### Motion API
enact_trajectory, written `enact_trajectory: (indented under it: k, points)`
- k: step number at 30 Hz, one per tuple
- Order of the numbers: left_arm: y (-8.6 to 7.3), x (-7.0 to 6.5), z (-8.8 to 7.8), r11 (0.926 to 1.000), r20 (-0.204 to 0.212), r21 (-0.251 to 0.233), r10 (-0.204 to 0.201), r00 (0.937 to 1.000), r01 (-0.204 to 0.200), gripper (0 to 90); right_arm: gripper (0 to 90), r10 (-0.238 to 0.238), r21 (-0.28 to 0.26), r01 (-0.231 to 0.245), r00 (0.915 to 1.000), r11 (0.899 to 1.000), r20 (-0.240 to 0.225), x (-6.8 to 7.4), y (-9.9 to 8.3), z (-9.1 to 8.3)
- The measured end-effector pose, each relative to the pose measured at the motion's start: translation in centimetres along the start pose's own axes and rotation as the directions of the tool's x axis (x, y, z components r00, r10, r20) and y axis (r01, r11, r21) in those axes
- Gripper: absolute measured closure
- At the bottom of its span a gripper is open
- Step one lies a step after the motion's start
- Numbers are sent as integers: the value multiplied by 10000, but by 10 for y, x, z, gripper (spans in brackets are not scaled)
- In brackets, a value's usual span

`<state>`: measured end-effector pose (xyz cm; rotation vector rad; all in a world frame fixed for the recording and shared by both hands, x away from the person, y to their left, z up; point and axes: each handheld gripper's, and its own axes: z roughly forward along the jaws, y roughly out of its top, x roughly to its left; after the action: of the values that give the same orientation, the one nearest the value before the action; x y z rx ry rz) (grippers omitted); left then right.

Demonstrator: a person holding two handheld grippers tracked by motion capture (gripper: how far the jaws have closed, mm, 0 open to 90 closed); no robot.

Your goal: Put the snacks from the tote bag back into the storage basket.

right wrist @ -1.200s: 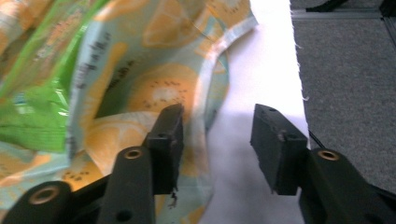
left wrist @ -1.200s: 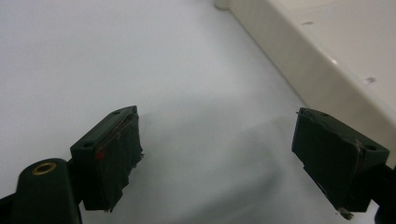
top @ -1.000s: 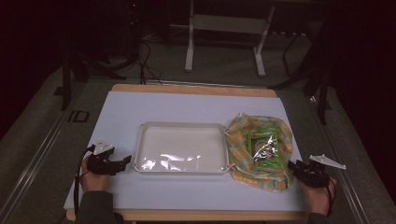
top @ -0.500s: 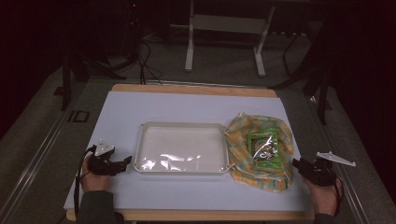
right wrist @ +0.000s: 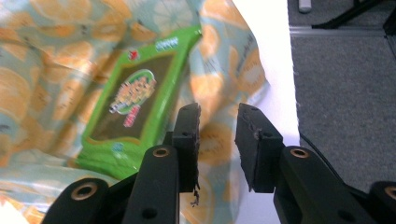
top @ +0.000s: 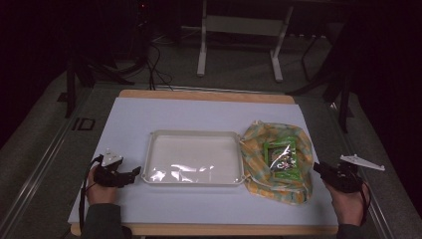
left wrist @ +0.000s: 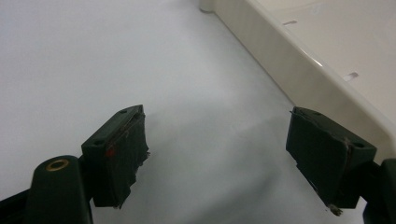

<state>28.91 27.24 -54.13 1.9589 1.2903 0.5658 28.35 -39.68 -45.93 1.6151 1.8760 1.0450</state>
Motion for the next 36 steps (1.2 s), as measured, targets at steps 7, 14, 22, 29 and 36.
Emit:
enact_trajectory:
  k: [7,14,22,29,36]
  points:
    - [0,-1,1,10000,9,47,33,10000,-33,210,699,-316,154,322,9988,9994,-381,11,12,4]
    - [1,-1,1,9998,31,155,110,9999,-111,212,683,-445,697,493,9967,9964,-684,18,21,19]
    - [1,-1,2,9998,33,174,135,9999,-136,214,628,-231,1125,335,9955,9931,-924,22,22,32]
    - [1,-1,2,9996,30,222,170,9999,-170,214,563,-12,1406,167,9939,9899,-1102,23,20,41]
    - [1,-2,2,9995,24,252,199,9998,-199,215,522,156,1711,53,9926,9852,-1205,23,19,48]
